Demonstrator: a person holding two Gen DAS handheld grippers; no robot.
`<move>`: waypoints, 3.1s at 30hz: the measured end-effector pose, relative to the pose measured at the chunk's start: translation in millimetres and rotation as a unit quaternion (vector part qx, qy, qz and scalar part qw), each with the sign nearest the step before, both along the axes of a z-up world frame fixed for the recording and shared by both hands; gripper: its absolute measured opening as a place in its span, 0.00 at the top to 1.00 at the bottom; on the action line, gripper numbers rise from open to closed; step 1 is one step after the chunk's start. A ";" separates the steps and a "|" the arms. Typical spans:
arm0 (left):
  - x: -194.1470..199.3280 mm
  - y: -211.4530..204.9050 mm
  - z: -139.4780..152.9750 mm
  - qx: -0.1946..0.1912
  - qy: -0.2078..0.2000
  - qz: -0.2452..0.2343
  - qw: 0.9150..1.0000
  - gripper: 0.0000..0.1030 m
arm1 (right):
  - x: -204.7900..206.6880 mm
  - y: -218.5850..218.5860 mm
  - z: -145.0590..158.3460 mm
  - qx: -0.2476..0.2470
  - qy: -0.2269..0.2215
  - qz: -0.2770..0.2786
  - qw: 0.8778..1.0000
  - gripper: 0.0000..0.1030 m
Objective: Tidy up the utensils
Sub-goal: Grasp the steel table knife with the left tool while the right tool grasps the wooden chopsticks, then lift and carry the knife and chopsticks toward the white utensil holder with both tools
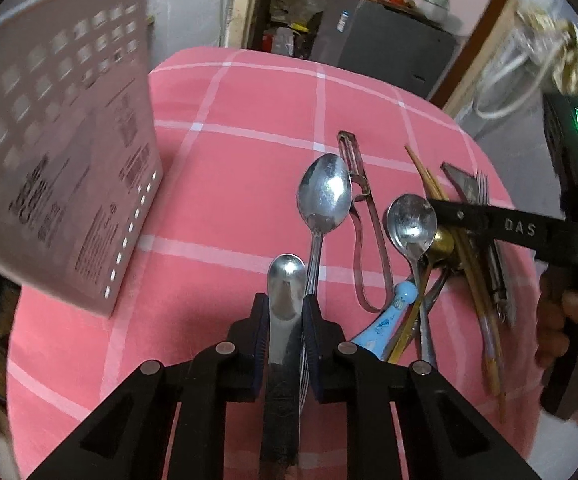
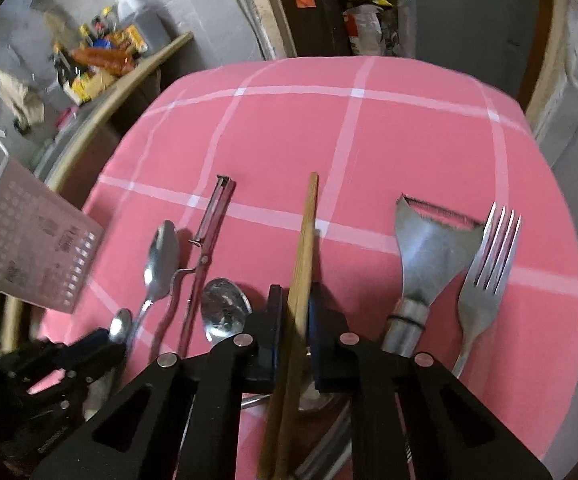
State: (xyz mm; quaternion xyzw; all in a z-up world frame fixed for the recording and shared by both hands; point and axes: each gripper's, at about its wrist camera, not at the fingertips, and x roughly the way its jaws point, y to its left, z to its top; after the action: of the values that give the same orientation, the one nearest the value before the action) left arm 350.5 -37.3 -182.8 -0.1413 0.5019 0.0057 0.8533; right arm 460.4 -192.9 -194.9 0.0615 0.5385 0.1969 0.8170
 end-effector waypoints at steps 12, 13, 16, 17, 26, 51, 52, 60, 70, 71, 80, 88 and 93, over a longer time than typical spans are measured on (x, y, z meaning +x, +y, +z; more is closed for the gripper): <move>-39.0 9.9 32.2 -0.029 -0.061 0.007 0.998 0.85 | -58.5 -29.6 25.9 0.117 -0.047 -0.064 0.990 0.94; -40.6 10.7 36.2 -0.029 -0.066 0.004 0.997 0.85 | -62.1 -27.8 27.4 0.118 -0.050 -0.065 0.990 0.94; -50.8 10.6 47.6 -0.026 -0.084 -0.007 0.996 0.85 | -75.9 -23.8 35.7 0.121 -0.065 -0.066 0.988 0.94; -51.5 9.9 50.3 -0.025 -0.088 -0.011 0.996 0.85 | -79.2 -24.7 37.5 0.120 -0.071 -0.066 0.988 0.94; -73.0 6.2 72.4 -0.019 -0.128 -0.051 0.990 0.85 | -111.0 -23.4 63.0 0.121 -0.115 -0.065 0.984 0.94; -104.4 66.7 31.0 -0.081 -0.017 0.029 0.996 0.96 | -138.9 -13.0 69.1 0.117 -0.128 -0.065 0.983 0.94; -105.3 70.0 25.9 -0.089 -0.007 0.039 0.995 0.94 | -138.3 -12.0 65.8 0.117 -0.122 -0.066 0.983 0.94; -107.6 89.5 1.8 -0.133 0.043 0.140 0.980 0.75 | -136.8 -4.2 54.1 0.116 -0.107 -0.055 0.986 0.94; -85.5 77.5 4.8 -0.063 0.045 0.164 0.983 0.58 | -124.1 1.2 55.3 0.118 -0.109 -0.038 0.986 0.94; -83.9 74.3 5.3 -0.050 0.046 0.162 0.984 0.58 | -123.3 1.5 55.6 0.118 -0.109 -0.036 0.986 0.94; -81.7 66.4 -2.4 -0.126 0.029 0.167 0.977 0.91 | -120.0 -2.6 46.4 0.123 -0.092 -0.023 0.988 0.94; -69.8 41.4 8.3 -0.187 -0.009 0.090 0.978 0.98 | -122.8 -13.6 43.8 0.123 -0.086 -0.025 0.988 0.94; -68.0 29.2 13.9 -0.181 -0.002 0.067 0.981 0.99 | -126.4 -23.1 45.6 0.125 -0.088 -0.034 0.988 0.94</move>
State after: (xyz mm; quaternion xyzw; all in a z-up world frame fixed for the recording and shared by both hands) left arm 282.5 -8.1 -168.9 -0.3263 0.4823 -0.0286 0.8124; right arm 334.0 -216.0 -149.3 0.1641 0.4334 0.2392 0.8533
